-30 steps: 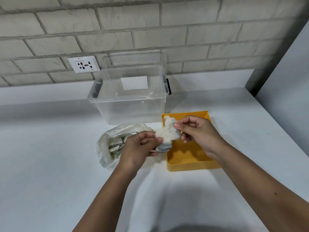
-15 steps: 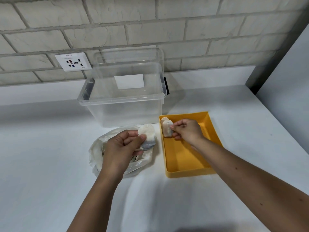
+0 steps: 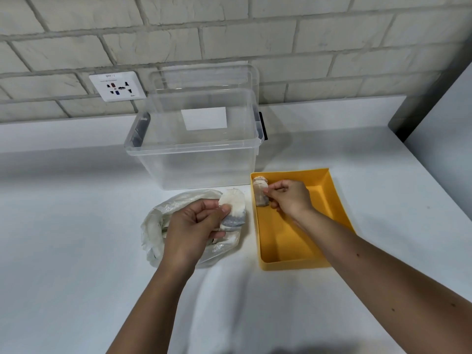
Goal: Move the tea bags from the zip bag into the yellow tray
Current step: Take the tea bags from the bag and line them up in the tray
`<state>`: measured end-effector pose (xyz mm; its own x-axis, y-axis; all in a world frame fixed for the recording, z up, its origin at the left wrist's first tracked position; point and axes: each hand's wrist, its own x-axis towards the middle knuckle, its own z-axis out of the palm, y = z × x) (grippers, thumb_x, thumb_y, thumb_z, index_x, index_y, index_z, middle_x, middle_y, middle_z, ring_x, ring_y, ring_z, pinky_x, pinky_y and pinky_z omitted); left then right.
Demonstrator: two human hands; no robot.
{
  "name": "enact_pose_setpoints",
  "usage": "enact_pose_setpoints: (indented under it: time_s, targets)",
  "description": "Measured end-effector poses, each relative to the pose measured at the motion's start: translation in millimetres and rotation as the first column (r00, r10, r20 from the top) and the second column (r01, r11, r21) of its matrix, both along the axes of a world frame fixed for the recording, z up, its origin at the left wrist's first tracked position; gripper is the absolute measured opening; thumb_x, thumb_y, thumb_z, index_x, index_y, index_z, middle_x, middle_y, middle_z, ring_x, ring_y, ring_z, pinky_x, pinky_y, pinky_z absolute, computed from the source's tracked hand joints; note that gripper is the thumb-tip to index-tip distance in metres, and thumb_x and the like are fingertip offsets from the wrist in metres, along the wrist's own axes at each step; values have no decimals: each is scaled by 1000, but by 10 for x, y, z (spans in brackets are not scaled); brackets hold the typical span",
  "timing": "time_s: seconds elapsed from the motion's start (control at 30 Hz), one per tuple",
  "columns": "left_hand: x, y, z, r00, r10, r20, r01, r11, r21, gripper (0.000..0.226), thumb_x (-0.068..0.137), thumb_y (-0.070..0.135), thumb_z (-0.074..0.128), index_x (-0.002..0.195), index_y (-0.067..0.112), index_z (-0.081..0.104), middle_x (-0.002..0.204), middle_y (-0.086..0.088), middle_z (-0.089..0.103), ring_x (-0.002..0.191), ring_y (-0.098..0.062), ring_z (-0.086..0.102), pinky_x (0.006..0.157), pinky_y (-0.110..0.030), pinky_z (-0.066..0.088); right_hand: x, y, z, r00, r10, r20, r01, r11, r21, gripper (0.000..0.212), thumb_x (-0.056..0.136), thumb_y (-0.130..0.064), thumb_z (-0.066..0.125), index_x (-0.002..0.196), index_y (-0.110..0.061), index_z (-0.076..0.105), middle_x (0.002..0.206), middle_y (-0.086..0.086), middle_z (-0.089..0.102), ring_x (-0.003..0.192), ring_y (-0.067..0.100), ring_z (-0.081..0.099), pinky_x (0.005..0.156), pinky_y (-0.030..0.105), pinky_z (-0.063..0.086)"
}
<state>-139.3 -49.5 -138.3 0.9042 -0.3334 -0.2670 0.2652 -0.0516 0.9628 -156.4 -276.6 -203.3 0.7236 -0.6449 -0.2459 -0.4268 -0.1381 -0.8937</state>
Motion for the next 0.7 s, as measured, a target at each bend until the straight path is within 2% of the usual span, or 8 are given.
enact_pose_setpoints:
  time_s: [0.07,0.13,0.17,0.23,0.27,0.33,0.43,0.7]
  targets:
    - [-14,-10,11,1000,1,15,-1,1000,-2,14,81,15,79,91,7,72,76,-7,75,63,-19,66,65,-29,60,-42,-4,84,1000,-6,-30,4,997,-83,26,81,-32,77,98,-13,71,86,1,72,69,13,62,68,28,52]
    - [-29,-28,25,999,3,34,-3,1000,-3,10,80,13,79,85,11,70,68,0,72,57,-12,63,61,-26,59,-150,69,299,998,-38,48,42,994,-100,30,82,-39,74,102,-17,70,95,-4,69,82,10,62,73,26,51]
    - [-38,-44,34,999,2,43,-1,1000,-4,9,80,12,79,82,12,70,63,3,70,55,-10,62,58,-24,58,-222,139,448,993,-25,115,27,1000,-10,29,84,-41,72,102,-18,70,94,-6,69,80,9,61,69,24,49]
    - [-56,-80,39,998,-7,59,7,1000,-6,10,80,10,79,80,12,69,60,4,67,53,-7,60,55,-22,57,-375,305,738,977,68,201,-113,969,219,29,87,-40,68,100,-14,72,85,-6,69,68,8,58,58,20,44]
    - [-66,-99,38,998,-11,64,11,1000,-7,10,80,11,79,81,12,69,62,3,67,54,-7,60,55,-22,57,-446,383,841,966,145,216,-199,946,255,27,86,-37,69,98,-13,73,80,-6,69,63,8,57,55,19,43]
    - [-85,-125,46,997,-20,75,21,1000,-9,11,79,13,80,83,11,70,67,-3,69,57,-9,61,54,-23,56,-535,505,930,936,247,249,-305,923,233,20,82,-28,75,92,-11,72,71,-9,67,60,7,55,53,16,44]
    - [-115,-137,76,995,-49,82,50,999,-3,12,79,14,80,85,11,70,75,-9,73,64,-13,66,55,-24,56,-580,552,909,932,227,283,-281,944,170,15,76,-16,81,83,-12,68,69,-2,62,60,11,54,57,17,47]
    - [-203,-120,146,996,-90,-13,89,994,-69,8,80,10,77,83,13,71,73,-4,72,62,-13,61,57,-25,58,-682,469,960,925,226,306,-285,944,166,3,86,-13,71,85,-13,68,63,-4,68,53,9,59,53,18,48]
